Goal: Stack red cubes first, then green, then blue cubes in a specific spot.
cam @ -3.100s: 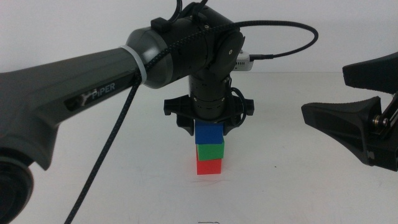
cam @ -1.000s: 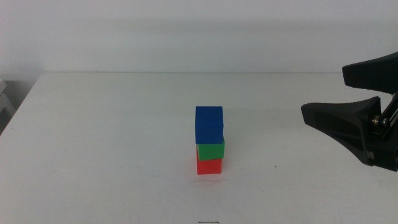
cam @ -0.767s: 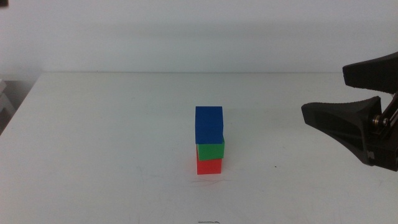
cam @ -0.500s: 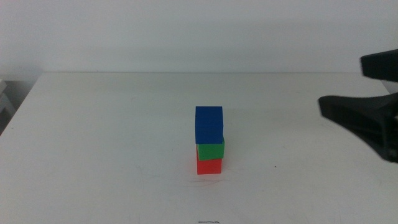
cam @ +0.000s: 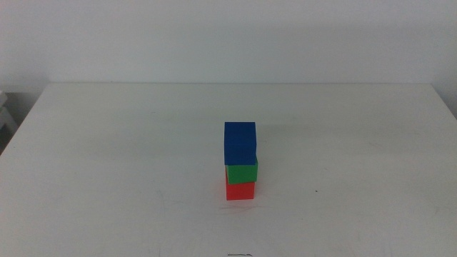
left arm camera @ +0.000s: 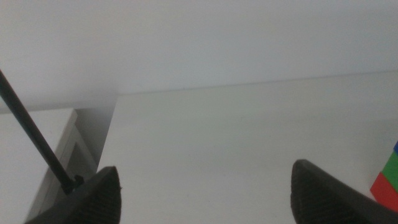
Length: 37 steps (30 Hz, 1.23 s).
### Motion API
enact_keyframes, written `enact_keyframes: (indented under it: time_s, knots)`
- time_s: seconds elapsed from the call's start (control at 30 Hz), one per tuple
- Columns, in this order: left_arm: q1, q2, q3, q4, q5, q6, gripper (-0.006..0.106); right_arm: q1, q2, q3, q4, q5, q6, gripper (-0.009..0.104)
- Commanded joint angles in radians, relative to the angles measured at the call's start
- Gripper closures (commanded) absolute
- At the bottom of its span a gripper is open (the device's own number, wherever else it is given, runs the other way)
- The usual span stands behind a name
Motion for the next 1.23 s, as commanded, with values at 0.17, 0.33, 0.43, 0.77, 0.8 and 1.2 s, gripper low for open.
enact_keyframes:
  time_s: [0.17, 0.33, 0.43, 0.77, 0.8, 1.2]
  knots:
    - [-0.001, -0.173, 0.194, -0.01, -0.309, -0.009, 0.007, -0.16, -0.348, 0.303, 0.005, -0.17, -0.009, 0.001]
    - [-0.001, -0.358, 0.393, -0.025, -0.431, -0.009, 0.007, -0.197, -0.574, 0.482, 0.021, -0.168, -0.009, 0.001]
    - [-0.001, -0.428, 0.508, -0.064, -0.473, -0.009, 0.007, -0.197, -0.609, 0.56, 0.095, -0.173, -0.009, 0.001]
    - [-0.001, -0.524, 0.762, -0.112, -0.572, -0.009, 0.007, -0.197, -0.603, 0.648, 0.141, -0.187, -0.009, 0.001]
    - [-0.001, -0.524, 0.774, -0.112, -0.572, -0.009, 0.007, -0.197, -0.603, 0.657, 0.141, -0.196, -0.009, 0.001]
    - [-0.001, -0.524, 0.805, -0.112, -0.562, -0.009, 0.007, -0.197, -0.604, 0.689, 0.138, -0.248, -0.009, 0.001]
